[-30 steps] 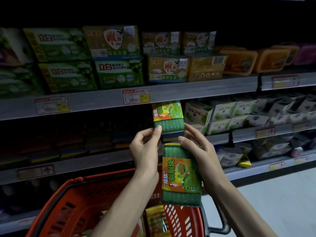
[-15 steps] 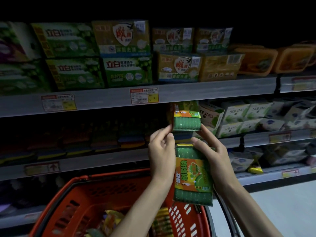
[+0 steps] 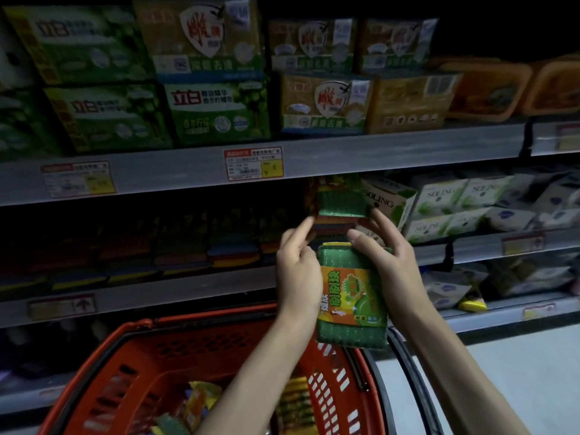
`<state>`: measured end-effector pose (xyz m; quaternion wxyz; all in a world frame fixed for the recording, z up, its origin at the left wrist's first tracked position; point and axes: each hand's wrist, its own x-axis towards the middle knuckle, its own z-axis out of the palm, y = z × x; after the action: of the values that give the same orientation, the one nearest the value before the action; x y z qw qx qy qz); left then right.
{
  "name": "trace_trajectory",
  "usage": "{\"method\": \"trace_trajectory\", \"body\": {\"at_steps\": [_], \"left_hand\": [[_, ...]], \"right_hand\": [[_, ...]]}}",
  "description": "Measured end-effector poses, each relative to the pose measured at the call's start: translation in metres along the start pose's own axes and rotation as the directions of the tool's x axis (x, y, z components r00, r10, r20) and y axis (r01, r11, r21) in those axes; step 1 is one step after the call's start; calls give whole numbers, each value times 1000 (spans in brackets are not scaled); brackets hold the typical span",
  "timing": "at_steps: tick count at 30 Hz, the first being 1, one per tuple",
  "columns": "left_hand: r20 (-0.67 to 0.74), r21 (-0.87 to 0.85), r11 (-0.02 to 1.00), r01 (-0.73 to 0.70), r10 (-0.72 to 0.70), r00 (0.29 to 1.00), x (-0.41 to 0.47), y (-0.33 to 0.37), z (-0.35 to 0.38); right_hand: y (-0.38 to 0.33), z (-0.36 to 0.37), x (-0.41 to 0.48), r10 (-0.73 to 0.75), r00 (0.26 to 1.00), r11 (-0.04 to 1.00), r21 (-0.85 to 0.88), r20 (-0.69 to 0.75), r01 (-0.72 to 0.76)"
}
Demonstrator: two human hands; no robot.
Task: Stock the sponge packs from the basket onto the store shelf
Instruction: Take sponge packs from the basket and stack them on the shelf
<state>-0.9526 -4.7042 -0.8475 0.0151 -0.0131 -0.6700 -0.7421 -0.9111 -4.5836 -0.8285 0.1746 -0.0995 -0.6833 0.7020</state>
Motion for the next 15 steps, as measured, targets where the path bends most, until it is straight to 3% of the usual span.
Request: {"method": "trace_trajectory", "body": {"at_steps": [15], "left_hand": [[5,54,998,44,-44,999,12,-12,-3]], "right_hand": [[2,1,14,19,999,999,-31,-29,-20]]}}
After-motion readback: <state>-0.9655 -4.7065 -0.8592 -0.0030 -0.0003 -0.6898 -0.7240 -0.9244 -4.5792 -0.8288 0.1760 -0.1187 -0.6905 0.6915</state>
